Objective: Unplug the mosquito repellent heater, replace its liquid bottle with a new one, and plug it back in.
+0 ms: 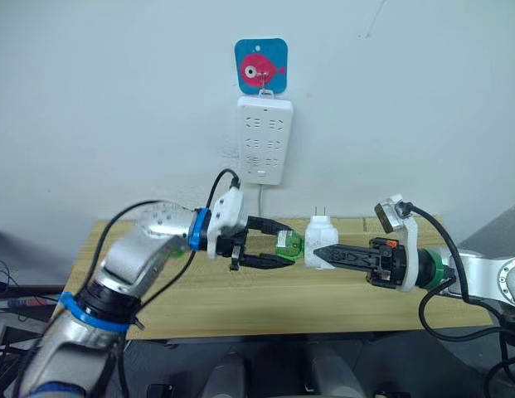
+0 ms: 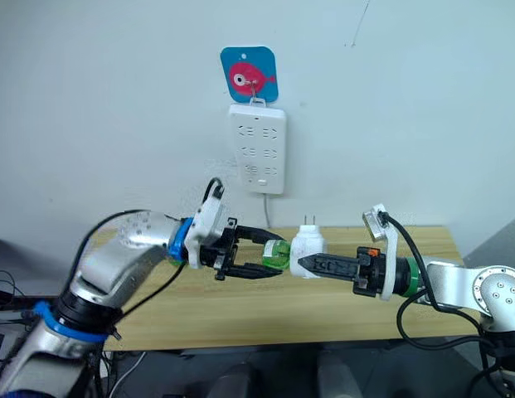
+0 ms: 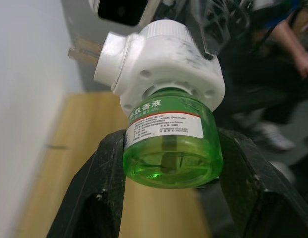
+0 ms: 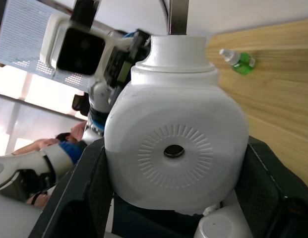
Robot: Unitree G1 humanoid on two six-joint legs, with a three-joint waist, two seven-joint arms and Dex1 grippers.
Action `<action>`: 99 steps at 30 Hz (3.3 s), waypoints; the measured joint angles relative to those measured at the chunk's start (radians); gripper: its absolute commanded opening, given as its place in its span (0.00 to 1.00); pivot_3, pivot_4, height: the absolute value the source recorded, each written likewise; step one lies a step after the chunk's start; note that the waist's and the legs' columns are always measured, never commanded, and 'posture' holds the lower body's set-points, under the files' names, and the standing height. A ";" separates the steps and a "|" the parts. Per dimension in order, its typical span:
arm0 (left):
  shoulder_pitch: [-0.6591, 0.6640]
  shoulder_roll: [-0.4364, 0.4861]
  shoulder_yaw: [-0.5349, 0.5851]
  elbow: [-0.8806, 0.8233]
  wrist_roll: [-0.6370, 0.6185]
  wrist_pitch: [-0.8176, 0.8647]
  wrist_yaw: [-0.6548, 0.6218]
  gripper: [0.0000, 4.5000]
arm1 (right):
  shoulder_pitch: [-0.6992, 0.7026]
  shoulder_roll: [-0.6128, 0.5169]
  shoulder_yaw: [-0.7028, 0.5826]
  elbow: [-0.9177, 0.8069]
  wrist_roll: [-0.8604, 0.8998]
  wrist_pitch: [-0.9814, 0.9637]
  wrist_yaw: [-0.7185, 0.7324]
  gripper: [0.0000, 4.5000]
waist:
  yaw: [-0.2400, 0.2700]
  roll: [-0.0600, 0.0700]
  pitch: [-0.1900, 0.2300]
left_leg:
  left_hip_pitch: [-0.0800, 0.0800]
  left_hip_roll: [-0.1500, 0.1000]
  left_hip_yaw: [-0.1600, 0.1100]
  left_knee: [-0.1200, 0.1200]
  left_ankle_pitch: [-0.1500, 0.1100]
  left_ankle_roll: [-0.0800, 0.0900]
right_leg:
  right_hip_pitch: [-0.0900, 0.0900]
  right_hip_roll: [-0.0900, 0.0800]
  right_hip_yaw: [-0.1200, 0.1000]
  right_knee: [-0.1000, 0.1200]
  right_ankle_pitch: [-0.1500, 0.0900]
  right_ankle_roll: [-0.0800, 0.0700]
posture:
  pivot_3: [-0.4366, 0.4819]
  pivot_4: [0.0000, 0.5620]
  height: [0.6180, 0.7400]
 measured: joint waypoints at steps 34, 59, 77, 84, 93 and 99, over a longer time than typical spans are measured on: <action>0.247 -0.020 0.156 -0.045 0.096 0.095 0.038 0.50 | 0.026 -0.113 0.104 0.108 -0.799 -0.020 -0.119 0.66 | 0.002 -0.001 0.011 | -0.001 0.000 0.004 0.000 0.000 -0.001 | -0.002 -0.008 0.004 -0.003 -0.001 -0.001 | 0.37 0.37 0.92; 0.415 -0.152 0.040 -0.141 0.317 -0.209 0.161 0.50 | -0.377 0.151 0.128 0.740 -1.469 0.171 0.098 1.00 | -0.004 0.009 0.049 | -0.002 -0.001 0.002 -0.001 0.000 0.000 | -0.003 -0.008 0.002 0.000 0.001 -0.002 | 0.38 0.39 0.92; 0.457 -0.447 0.142 -0.033 0.360 -0.429 0.445 0.50 | 0.073 0.607 -0.499 -0.408 -0.737 0.276 -0.029 1.00 | -0.032 0.009 0.048 | 0.001 -0.001 0.004 0.001 0.001 -0.001 | 0.000 -0.007 0.003 0.000 0.001 -0.002 | 0.27 0.32 0.92; 0.414 -0.499 0.113 -0.008 0.411 -0.495 0.481 0.50 | 0.020 0.723 -0.311 -0.305 -0.603 0.108 -0.269 1.00 | -0.049 0.009 0.045 | 0.001 -0.001 0.004 0.000 0.001 -0.002 | 0.000 -0.006 0.003 0.002 0.001 -0.001 | 0.29 0.30 0.92; 0.394 -0.500 0.103 0.013 0.433 -0.536 0.489 0.50 | -0.019 0.715 -0.219 -0.196 -0.520 -0.044 -0.353 0.74 | -0.049 0.009 0.044 | -0.001 -0.001 0.002 0.000 0.001 -0.002 | -0.002 -0.006 0.002 0.002 0.001 -0.001 | 0.31 0.28 0.92; 0.392 -0.503 0.102 0.012 0.438 -0.575 0.491 0.50 | -0.016 0.668 -0.185 -0.177 -0.489 -0.100 -0.373 0.26 | -0.049 0.009 0.044 | -0.001 0.000 0.002 0.000 0.001 -0.002 | -0.002 -0.006 0.002 0.003 0.001 -0.001 | 0.32 0.27 0.92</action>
